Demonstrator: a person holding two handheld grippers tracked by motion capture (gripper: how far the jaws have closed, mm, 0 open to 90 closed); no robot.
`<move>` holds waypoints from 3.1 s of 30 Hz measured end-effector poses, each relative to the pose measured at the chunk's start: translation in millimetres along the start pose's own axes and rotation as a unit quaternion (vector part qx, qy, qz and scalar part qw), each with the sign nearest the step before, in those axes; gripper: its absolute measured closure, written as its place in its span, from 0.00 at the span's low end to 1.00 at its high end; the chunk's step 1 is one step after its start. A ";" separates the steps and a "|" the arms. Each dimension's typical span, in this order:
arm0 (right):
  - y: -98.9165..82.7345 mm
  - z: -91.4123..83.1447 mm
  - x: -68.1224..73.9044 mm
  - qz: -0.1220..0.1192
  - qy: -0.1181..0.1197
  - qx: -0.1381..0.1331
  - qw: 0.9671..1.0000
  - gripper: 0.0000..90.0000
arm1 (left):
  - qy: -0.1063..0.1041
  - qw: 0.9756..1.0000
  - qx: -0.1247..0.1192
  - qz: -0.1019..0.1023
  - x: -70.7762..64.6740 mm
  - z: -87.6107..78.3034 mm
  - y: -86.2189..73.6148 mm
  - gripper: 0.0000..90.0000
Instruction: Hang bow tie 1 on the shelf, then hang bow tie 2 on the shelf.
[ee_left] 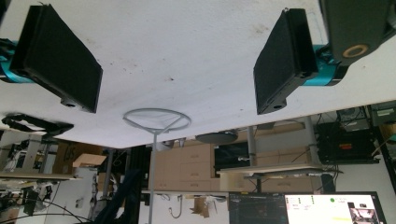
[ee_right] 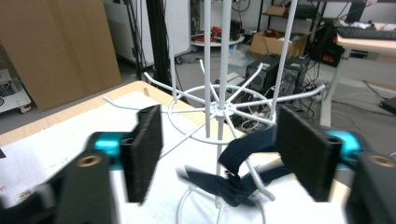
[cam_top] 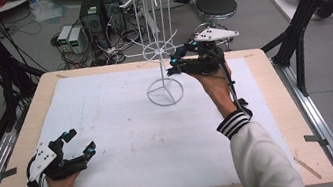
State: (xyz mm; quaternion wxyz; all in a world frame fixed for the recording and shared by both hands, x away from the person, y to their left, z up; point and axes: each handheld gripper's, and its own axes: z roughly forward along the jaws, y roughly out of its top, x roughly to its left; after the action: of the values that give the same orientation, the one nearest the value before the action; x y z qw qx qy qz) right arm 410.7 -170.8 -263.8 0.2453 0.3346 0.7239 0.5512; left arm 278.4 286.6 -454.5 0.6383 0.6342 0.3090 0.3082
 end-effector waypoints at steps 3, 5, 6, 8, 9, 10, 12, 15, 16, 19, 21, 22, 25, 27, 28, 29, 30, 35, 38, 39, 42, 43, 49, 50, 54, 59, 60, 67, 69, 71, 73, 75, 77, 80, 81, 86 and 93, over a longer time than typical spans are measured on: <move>0.0 0.0 0.1 -0.003 -0.004 0.000 1.000 0.21 | 0.000 1.000 0.000 0.000 0.0 0.1 -0.1 0.18; 0.1 -1.0 0.5 -0.008 -0.009 -0.001 1.000 0.15 | -0.001 1.000 0.000 0.000 0.0 0.1 0.0 0.18; 0.3 -1.7 0.8 -0.010 -0.009 -0.003 1.000 0.13 | 0.000 1.000 0.000 0.000 0.0 -0.1 0.0 0.18; 0.6 -4.2 0.5 -0.014 -0.001 -0.007 1.000 0.12 | 0.001 1.000 -0.001 -0.001 -0.1 0.0 -0.1 0.18; 0.5 -6.4 0.6 -0.018 0.005 -0.010 1.000 0.12 | 0.000 1.000 -0.001 0.000 -0.1 0.1 -0.1 0.18; 0.1 -8.8 0.8 -0.022 0.007 -0.012 1.000 0.12 | 0.001 1.000 -0.001 0.000 -0.1 0.1 -0.1 0.18; -1.2 -14.5 0.1 -0.030 0.012 -0.014 0.999 0.12 | 0.001 1.000 -0.001 -0.001 -0.1 0.1 -0.1 0.18; -3.2 -26.2 -2.5 -0.030 0.014 -0.015 0.999 0.10 | 0.001 1.000 -0.001 0.000 -0.3 0.1 -0.1 0.18; -3.5 -29.3 -3.5 -0.031 0.013 -0.017 0.999 0.10 | 0.001 1.000 0.000 0.000 -0.3 0.1 0.0 0.18; -5.7 -42.3 -8.4 -0.029 0.013 -0.029 0.999 0.10 | 0.001 1.000 0.000 0.001 -0.4 0.2 0.0 0.18; -7.6 -48.1 -11.6 -0.029 0.012 -0.027 0.999 0.10 | 0.002 1.000 0.000 0.001 -0.5 0.2 0.0 0.18; -9.0 -51.5 -13.2 -0.027 0.011 -0.027 0.999 0.10 | 0.002 1.000 0.000 0.001 -0.5 0.2 0.0 0.18; -14.7 -59.8 -18.0 -0.026 0.017 -0.031 0.999 0.10 | 0.002 1.000 0.000 0.001 -0.5 0.2 0.0 0.18; -19.2 -66.1 -20.1 -0.030 0.015 -0.030 0.999 0.10 | 0.002 1.000 0.000 0.001 -0.6 0.3 0.0 0.18; -22.0 -69.5 -21.0 -0.032 0.013 -0.031 0.999 0.10 | 0.002 1.000 0.000 0.002 -0.6 0.3 0.0 0.18; -24.8 -72.3 -22.9 -0.035 0.012 -0.032 0.999 0.10 | 0.002 1.000 0.000 0.002 -0.7 0.2 0.0 0.18; -27.5 -75.4 -24.3 -0.032 0.012 -0.032 0.999 0.10 | 0.002 1.000 0.000 0.002 -0.6 0.3 0.0 0.18; -39.2 -88.0 -32.1 -0.032 0.008 -0.031 0.999 0.10 | 0.002 1.000 0.000 0.002 -0.6 0.3 0.0 0.18; -44.2 -94.5 -34.4 -0.035 0.011 -0.034 0.999 0.10 | 0.002 1.000 0.000 0.002 -0.7 0.4 0.0 0.18; -47.1 -97.2 -35.0 -0.035 0.013 -0.034 0.999 0.10 | 0.002 1.000 0.001 0.002 -0.7 0.3 0.1 0.18; -56.2 -104.0 -36.3 -0.038 0.012 -0.028 0.999 0.10 | 0.002 1.000 0.001 0.003 -0.8 0.4 0.0 0.18; -58.5 -105.4 -36.5 -0.037 0.013 -0.026 0.999 0.10 | 0.002 1.000 0.001 0.003 -0.8 0.4 0.1 0.18; -80.8 -116.5 -36.7 -0.031 0.019 -0.030 0.999 0.10 | 0.002 1.000 0.002 0.005 -0.9 0.4 0.2 0.18; -85.5 -118.9 -36.4 -0.034 0.018 -0.031 0.999 0.10 | 0.002 1.000 0.002 0.005 -1.0 0.5 0.2 0.18; -96.9 -125.1 -37.2 -0.032 0.022 -0.042 0.998 0.10 | 0.002 1.000 0.002 0.005 -1.0 0.4 0.2 0.18; -112.6 -127.1 -35.5 -0.025 0.026 -0.033 0.999 0.10 | 0.004 1.000 0.002 0.006 -1.2 0.4 0.1 0.18; -116.8 -127.3 -34.5 -0.028 0.025 -0.030 0.999 0.10 | 0.003 1.000 0.001 0.004 -1.5 0.5 0.0 0.18; -128.4 -130.1 -34.1 -0.020 0.022 -0.032 0.999 0.10 | 0.004 1.000 0.002 0.006 -2.0 0.9 0.2 0.18; -127.7 -131.7 -34.8 -0.017 0.024 -0.038 0.999 0.10 | 0.005 1.000 0.002 0.005 -1.6 0.8 0.1 0.18; -128.1 -132.3 -35.8 -0.015 0.022 -0.035 0.999 0.10 | 0.004 1.000 0.003 0.006 -1.7 0.8 0.2 0.18; -128.9 -132.2 -37.1 -0.012 0.019 -0.030 0.999 0.10 | 0.004 1.000 0.003 0.007 -1.7 0.8 0.2 0.18; -128.9 -132.1 -37.2 -0.013 0.018 -0.030 0.999 0.10 | 0.004 1.000 0.002 0.005 -1.6 0.8 0.1 0.18; -128.8 -131.5 -37.8 -0.015 0.020 -0.033 0.999 0.10 | 0.004 1.000 0.002 0.005 -1.6 0.8 0.1 0.18; -129.3 -131.1 -38.2 -0.015 0.019 -0.028 0.999 0.10 | 0.004 1.000 0.002 0.005 -1.7 0.8 0.1 0.18; -129.3 -131.2 -38.7 -0.015 0.019 -0.026 0.999 0.10 | 0.004 1.000 0.002 0.005 -1.7 0.8 0.2 0.18; -130.1 -131.5 -43.8 -0.015 0.016 -0.027 0.999 0.10 | 0.004 1.000 0.003 0.005 -1.6 0.7 0.1 0.18; -125.9 -131.6 -51.7 -0.015 0.020 -0.018 1.000 0.10 | 0.005 1.000 0.003 0.003 -0.9 0.4 0.2 0.18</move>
State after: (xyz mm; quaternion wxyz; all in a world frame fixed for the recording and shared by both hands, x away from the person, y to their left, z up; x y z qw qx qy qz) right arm 322.3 -314.5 -349.8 0.2449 0.3080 0.7238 0.5669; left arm 278.2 285.6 -454.3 0.6339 0.6356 0.3109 0.3123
